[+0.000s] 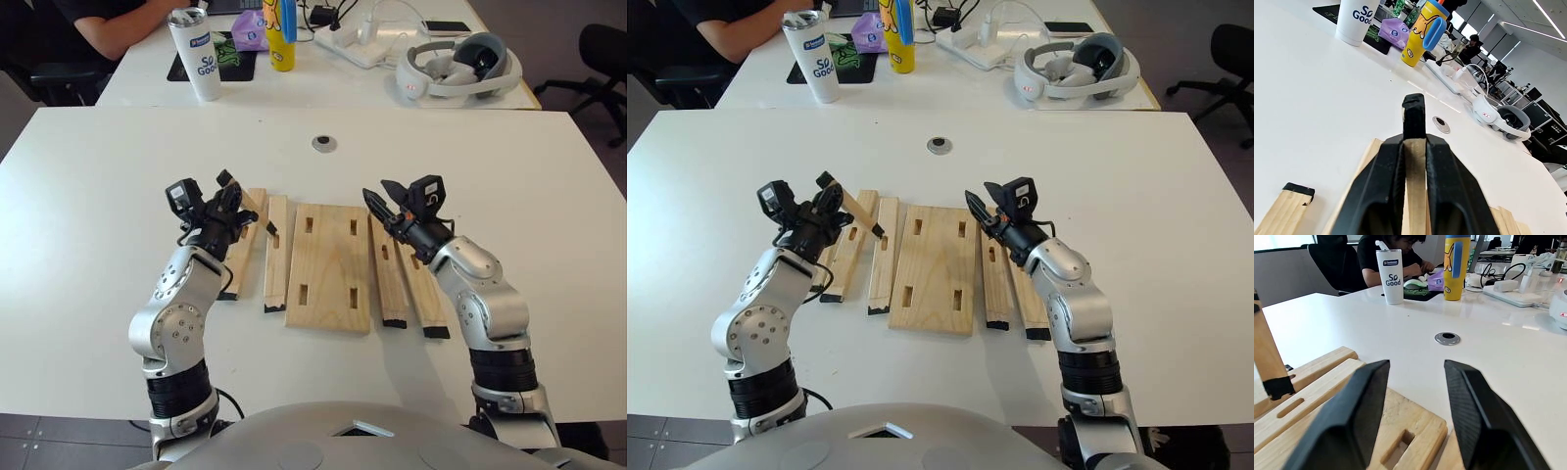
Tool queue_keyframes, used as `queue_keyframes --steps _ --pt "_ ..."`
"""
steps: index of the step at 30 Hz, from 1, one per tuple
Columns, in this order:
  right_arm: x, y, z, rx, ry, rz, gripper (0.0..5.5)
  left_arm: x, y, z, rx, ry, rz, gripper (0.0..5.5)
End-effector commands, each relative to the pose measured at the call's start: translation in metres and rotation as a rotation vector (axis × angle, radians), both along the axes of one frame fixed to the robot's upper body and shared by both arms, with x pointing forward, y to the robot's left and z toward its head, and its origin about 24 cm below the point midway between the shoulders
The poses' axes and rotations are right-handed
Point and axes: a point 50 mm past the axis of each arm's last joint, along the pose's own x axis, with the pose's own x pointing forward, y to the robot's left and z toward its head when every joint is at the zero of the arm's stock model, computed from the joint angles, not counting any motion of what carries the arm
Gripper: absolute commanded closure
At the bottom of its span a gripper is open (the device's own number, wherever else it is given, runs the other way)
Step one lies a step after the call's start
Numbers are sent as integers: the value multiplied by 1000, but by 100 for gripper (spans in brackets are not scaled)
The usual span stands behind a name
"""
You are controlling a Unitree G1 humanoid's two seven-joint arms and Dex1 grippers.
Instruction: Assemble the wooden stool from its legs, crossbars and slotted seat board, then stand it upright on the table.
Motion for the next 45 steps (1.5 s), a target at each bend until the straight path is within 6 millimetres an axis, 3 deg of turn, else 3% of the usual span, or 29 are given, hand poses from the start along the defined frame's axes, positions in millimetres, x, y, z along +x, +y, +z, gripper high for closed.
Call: queue_keyframes --steps 1,25,35,45 --pt "3 2 2 -9 -2 21 345 -3 -6 -6 -24 23 -1 506" --pt "13 11 13 -23 -11 129 345 -9 -14 -18 -29 34 82 506" --pt "14 21 15 -22 -17 165 345 0 -45 -22 204 1 -31 506" --pt "10 25 13 -10 -9 166 345 2 -49 -15 342 -67 -67 506"
